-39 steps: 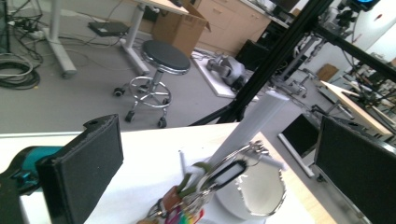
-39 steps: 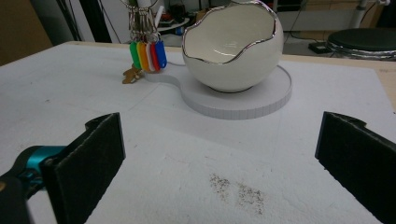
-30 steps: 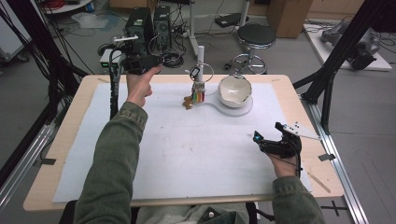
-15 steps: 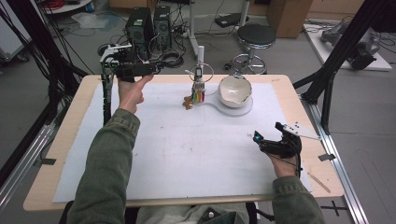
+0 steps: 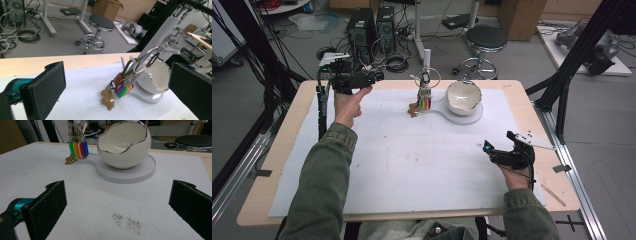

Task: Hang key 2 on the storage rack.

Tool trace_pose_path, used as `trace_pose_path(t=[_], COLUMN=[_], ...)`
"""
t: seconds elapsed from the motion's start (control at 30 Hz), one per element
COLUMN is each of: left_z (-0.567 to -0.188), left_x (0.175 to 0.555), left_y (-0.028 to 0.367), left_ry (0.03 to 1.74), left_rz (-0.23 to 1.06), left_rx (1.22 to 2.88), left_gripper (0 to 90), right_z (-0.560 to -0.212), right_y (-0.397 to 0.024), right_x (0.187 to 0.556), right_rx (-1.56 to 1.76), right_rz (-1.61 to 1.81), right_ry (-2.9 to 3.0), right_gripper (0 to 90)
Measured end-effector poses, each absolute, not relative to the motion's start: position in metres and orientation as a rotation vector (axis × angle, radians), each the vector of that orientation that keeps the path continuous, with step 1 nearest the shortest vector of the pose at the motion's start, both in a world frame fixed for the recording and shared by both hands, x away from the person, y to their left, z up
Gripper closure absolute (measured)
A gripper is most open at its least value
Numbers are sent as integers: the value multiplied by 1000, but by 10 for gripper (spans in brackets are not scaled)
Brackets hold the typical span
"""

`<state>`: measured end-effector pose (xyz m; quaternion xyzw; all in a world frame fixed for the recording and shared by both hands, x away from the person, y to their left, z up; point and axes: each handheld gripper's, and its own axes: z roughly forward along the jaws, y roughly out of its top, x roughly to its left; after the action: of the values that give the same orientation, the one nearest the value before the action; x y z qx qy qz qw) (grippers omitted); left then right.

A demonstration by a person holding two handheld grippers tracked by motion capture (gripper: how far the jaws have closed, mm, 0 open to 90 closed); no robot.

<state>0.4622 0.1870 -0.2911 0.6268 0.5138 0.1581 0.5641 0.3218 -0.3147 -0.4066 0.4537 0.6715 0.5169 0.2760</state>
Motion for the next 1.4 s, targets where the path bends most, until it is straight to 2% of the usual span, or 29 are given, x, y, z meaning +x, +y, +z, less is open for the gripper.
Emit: trace_pose_path(t=[0.5, 0.8, 1.07, 1.4], left_z=[-305, -306, -306, -316], left_x=[447, 437, 425, 415], left_y=[194, 193, 187, 200], left_ry=[1218, 1204, 1183, 1217], left_rz=[422, 378, 427, 442], left_rx=[1516, 1498, 1537, 1507], left_gripper=[16, 16, 16, 16], right_z=[-407, -407, -407, -407], right_y=[-315, -315, -315, -314], right_x=[322, 322, 322, 322], right_rx=[1215, 1215, 1215, 1212], right_rz=[1390, 1390, 1390, 1390], right_ry=[1804, 1804, 1805, 1807], right_gripper=[6, 6, 6, 6])
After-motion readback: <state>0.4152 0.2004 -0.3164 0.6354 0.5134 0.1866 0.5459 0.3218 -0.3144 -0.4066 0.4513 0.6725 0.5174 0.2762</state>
